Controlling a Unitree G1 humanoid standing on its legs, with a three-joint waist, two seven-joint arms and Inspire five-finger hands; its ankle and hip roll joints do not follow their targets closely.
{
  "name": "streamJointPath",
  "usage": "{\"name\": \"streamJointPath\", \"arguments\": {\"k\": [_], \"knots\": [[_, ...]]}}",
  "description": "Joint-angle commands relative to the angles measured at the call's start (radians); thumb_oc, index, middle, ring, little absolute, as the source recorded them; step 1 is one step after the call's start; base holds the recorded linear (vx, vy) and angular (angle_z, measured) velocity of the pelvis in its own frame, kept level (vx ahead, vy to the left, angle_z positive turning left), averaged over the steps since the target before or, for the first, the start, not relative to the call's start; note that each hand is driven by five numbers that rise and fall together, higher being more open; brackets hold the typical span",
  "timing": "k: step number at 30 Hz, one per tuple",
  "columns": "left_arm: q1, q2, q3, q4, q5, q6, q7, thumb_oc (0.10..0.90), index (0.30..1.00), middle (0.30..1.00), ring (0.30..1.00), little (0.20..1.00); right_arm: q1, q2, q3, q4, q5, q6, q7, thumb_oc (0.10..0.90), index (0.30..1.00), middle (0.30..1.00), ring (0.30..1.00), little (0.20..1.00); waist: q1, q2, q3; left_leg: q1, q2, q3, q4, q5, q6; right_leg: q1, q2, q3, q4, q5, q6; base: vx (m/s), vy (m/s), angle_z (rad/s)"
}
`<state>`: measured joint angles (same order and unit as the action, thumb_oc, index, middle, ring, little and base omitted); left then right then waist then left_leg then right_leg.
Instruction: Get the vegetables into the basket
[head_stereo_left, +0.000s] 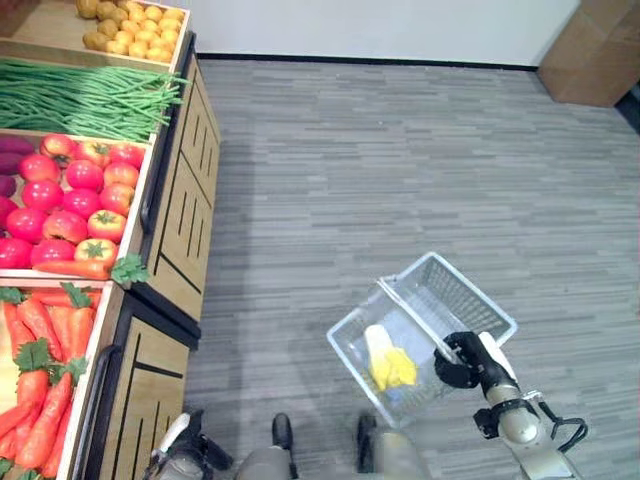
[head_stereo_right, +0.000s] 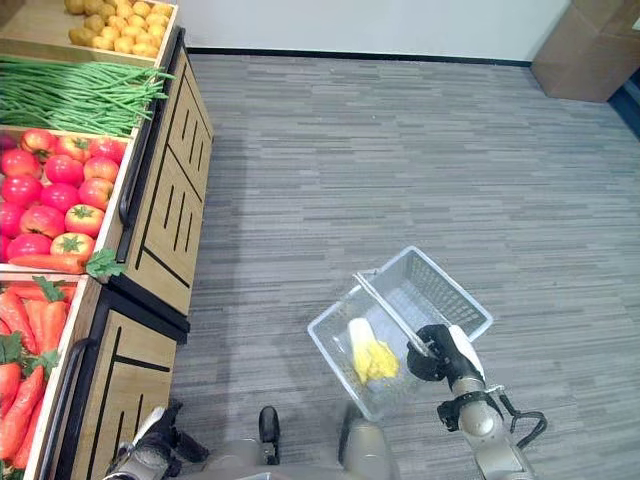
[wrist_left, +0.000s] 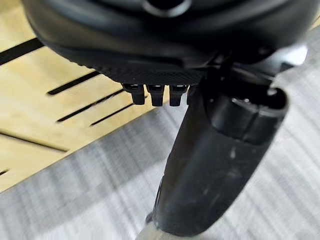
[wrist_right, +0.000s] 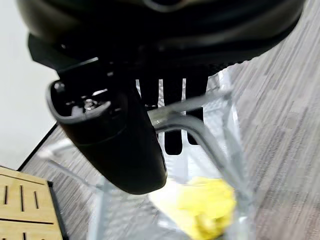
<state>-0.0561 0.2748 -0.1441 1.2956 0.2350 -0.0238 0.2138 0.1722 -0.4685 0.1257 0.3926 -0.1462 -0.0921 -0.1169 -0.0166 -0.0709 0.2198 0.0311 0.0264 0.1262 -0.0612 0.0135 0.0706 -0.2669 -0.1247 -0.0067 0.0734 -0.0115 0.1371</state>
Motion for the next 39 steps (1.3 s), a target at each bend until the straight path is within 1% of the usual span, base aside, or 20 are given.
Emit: {"name": "streamJointPath", "arguments": {"k": [1,5,7,9,12,13,14,15,16,17,20,22,23,24,25,26,27,29,32,39], "knots": [[0.032,0.026,0.029,-0.041,0.003,-0.012,0.007,0.900,1.000,1.000,1.000,1.000,-0.010,-0.046,-0.085,-0.134,0.037,-0.081,-0.038,0.400,0.300,0.300,0.300,0.300,-0.017,-0.017,0.004,0.052,-0.012,-0.012,0.108,-0.103,-0.071,0.011,-0.016,-0.005,-0.016,0.160,0.041,0.31,-0.110,0.50],[0.033,0.021,0.033,-0.035,-0.002,-0.013,0.006,0.900,1.000,1.000,1.000,1.000,-0.009,-0.046,-0.083,-0.136,0.035,-0.081,-0.030,0.400,0.300,0.300,0.300,0.300,-0.033,-0.015,-0.005,0.100,-0.009,-0.058,0.125,-0.126,-0.083,-0.006,-0.012,0.014,-0.015,0.179,0.051,0.23,-0.092,0.69],[0.042,0.017,0.040,-0.033,-0.006,-0.013,0.007,0.900,1.000,1.000,1.000,1.000,-0.002,-0.045,-0.076,-0.130,0.036,-0.081,-0.022,0.400,0.300,0.300,0.300,0.300,-0.033,-0.015,-0.021,0.126,-0.006,-0.080,0.127,-0.129,-0.092,0.018,-0.008,0.010,-0.009,0.185,0.041,0.32,-0.205,0.58],[0.054,0.007,0.041,-0.027,-0.015,-0.013,0.011,0.900,1.000,1.000,1.000,1.000,0.000,-0.062,-0.074,-0.135,0.050,-0.089,-0.013,0.400,0.300,0.300,0.300,0.300,-0.023,0.002,-0.043,0.132,0.037,-0.124,0.178,-0.090,-0.126,0.042,0.021,-0.040,0.032,0.152,0.007,0.42,-0.361,0.75],[0.057,0.003,0.040,-0.027,-0.020,-0.014,0.012,0.900,1.000,1.000,1.000,1.000,0.004,-0.072,-0.080,-0.133,0.055,-0.092,-0.019,0.400,0.300,0.300,0.300,0.300,-0.020,0.009,-0.049,0.117,0.061,-0.141,0.208,-0.065,-0.144,0.059,0.034,-0.068,0.043,0.118,-0.012,0.21,-0.220,0.38],[0.055,0.001,0.039,-0.028,-0.023,-0.013,0.018,0.900,1.000,1.000,1.000,1.000,0.008,-0.077,-0.084,-0.134,0.060,-0.096,-0.023,0.400,0.300,0.300,0.300,0.300,-0.017,0.012,-0.049,0.107,0.074,-0.134,0.232,-0.038,-0.153,0.067,0.036,-0.081,0.052,0.105,-0.021,0.18,-0.197,0.39],[0.053,-0.002,0.036,-0.031,-0.025,-0.012,0.019,0.900,1.000,1.000,1.000,1.000,0.009,-0.082,-0.089,-0.136,0.066,-0.097,-0.028,0.400,0.300,0.300,0.300,0.300,-0.022,0.015,-0.048,0.087,0.088,-0.122,0.270,-0.017,-0.160,0.079,0.036,-0.099,0.058,0.085,-0.032,0.22,-0.244,0.39],[0.050,-0.007,0.032,-0.041,-0.026,-0.012,0.023,0.900,1.000,1.000,1.000,1.000,0.014,-0.089,-0.094,-0.137,0.070,-0.102,-0.033,0.400,0.300,0.300,0.300,0.300,-0.024,0.018,-0.042,0.059,0.108,-0.083,0.345,0.010,-0.166,0.098,0.035,-0.118,0.064,0.064,-0.048,0.13,-0.162,0.42],[0.050,-0.006,0.032,-0.041,-0.026,-0.012,0.023,0.900,1.000,1.000,1.000,1.000,0.013,-0.089,-0.094,-0.137,0.070,-0.102,-0.033,0.400,0.300,0.300,0.300,0.300,-0.027,0.015,-0.045,0.054,0.105,-0.086,0.344,0.014,-0.166,0.095,0.032,-0.120,0.062,0.067,-0.048,0.15,-0.206,0.53],[0.045,-0.007,0.020,-0.064,-0.033,-0.012,0.026,0.900,1.000,1.000,1.000,1.000,0.026,-0.092,-0.101,-0.137,0.067,-0.098,-0.041,0.400,0.300,0.300,0.300,0.300,-0.024,0.012,-0.031,-0.003,0.124,-0.045,0.400,0.058,-0.171,0.132,0.029,-0.145,0.061,0.039,-0.064,0.11,-0.169,0.62],[0.029,-0.007,0.014,-0.081,-0.042,-0.008,0.040,0.900,1.000,1.000,1.000,1.000,0.044,-0.088,-0.118,-0.139,0.067,-0.092,-0.064,0.400,0.300,0.300,0.300,0.300,-0.027,0.002,-0.005,-0.096,0.168,0.081,0.344,0.046,-0.160,0.181,0.000,-0.195,0.034,0.024,-0.057,0.11,-0.127,0.78],[0.027,-0.010,0.020,-0.072,-0.040,-0.004,0.046,0.900,1.000,1.000,1.000,1.000,0.051,-0.088,-0.125,-0.136,0.061,-0.089,-0.079,0.400,0.300,0.300,0.300,0.300,-0.028,0.008,-0.003,-0.152,0.196,0.158,0.271,0.036,-0.178,0.215,-0.013,-0.222,0.012,0.001,-0.040,0.20,0.037,0.80],[0.030,-0.013,0.022,-0.069,-0.037,-0.001,0.049,0.900,1.000,1.000,1.000,1.000,0.058,-0.084,-0.130,-0.134,0.056,-0.088,-0.086,0.400,0.300,0.300,0.300,0.300,-0.030,0.017,-0.010,-0.166,0.204,0.197,0.199,0.078,-0.193,0.229,-0.014,-0.234,0.006,-0.007,-0.034,0.23,0.113,0.81],[0.033,-0.016,0.024,-0.068,-0.036,-0.002,0.052,0.900,1.000,1.000,1.000,1.000,0.059,-0.082,-0.128,-0.130,0.053,-0.087,-0.087,0.400,0.300,0.300,0.300,0.300,-0.021,0.022,-0.008,-0.179,0.215,0.221,0.151,0.135,-0.193,0.238,-0.013,-0.246,0.005,-0.001,-0.037,0.29,0.131,0.72],[0.039,-0.015,0.029,-0.068,-0.036,0.001,0.053,0.900,1.000,1.000,1.000,1.000,0.060,-0.085,-0.128,-0.129,0.045,-0.084,-0.087,0.400,0.300,0.300,0.300,0.300,-0.013,0.023,-0.016,-0.181,0.221,0.214,0.131,0.141,-0.207,0.258,-0.012,-0.243,0.005,-0.017,-0.028,0.15,0.081,0.35],[0.041,-0.015,0.029,-0.069,-0.036,0.001,0.053,0.900,1.000,1.000,1.000,1.000,0.060,-0.085,-0.128,-0.129,0.044,-0.084,-0.087,0.400,0.300,0.300,0.300,0.300,-0.012,0.025,-0.013,-0.184,0.224,0.224,0.127,0.159,-0.199,0.253,-0.011,-0.250,0.004,-0.005,-0.034,0.29,0.103,0.08],[0.055,-0.010,0.037,-0.064,-0.033,0.004,0.051,0.900,1.000,1.000,1.000,1.000,0.062,-0.082,-0.124,-0.127,0.036,-0.079,-0.083,0.400,0.300,0.300,0.300,0.300,-0.005,0.026,-0.024,-0.173,0.233,0.242,0.121,0.170,-0.202,0.277,-0.008,-0.254,0.008,-0.021,-0.031,0.22,0.120,-0.13],[0.067,-0.009,0.043,-0.049,-0.024,0.005,0.048,0.900,1.000,1.000,1.000,1.000,0.067,-0.069,-0.117,-0.117,0.027,-0.070,-0.077,0.400,0.300,0.300,0.300,0.300,0.002,0.019,-0.038,-0.143,0.212,0.257,0.100,0.145,-0.188,0.308,-0.023,-0.252,0.014,-0.034,-0.016,0.30,0.202,-0.28],[0.067,-0.001,0.041,-0.047,-0.010,0.006,0.041,0.900,1.000,1.000,1.000,1.000,0.066,-0.055,-0.114,-0.108,0.016,-0.064,-0.071,0.400,0.300,0.300,0.300,0.300,0.015,0.000,-0.048,-0.134,0.174,0.256,0.105,0.112,-0.161,0.325,-0.058,-0.237,0.021,-0.022,0.000,0.21,0.216,-0.22],[0.066,0.023,0.029,-0.080,-0.011,0.000,0.035,0.900,1.000,1.000,1.000,1.000,0.035,-0.030,-0.086,-0.069,-0.006,-0.054,-0.060,0.400,0.300,0.300,0.300,0.300,0.045,-0.051,-0.058,-0.145,0.100,0.241,0.150,0.027,-0.108,0.318,-0.128,-0.208,0.047,0.072,0.048,0.12,0.200,0.03]]}}
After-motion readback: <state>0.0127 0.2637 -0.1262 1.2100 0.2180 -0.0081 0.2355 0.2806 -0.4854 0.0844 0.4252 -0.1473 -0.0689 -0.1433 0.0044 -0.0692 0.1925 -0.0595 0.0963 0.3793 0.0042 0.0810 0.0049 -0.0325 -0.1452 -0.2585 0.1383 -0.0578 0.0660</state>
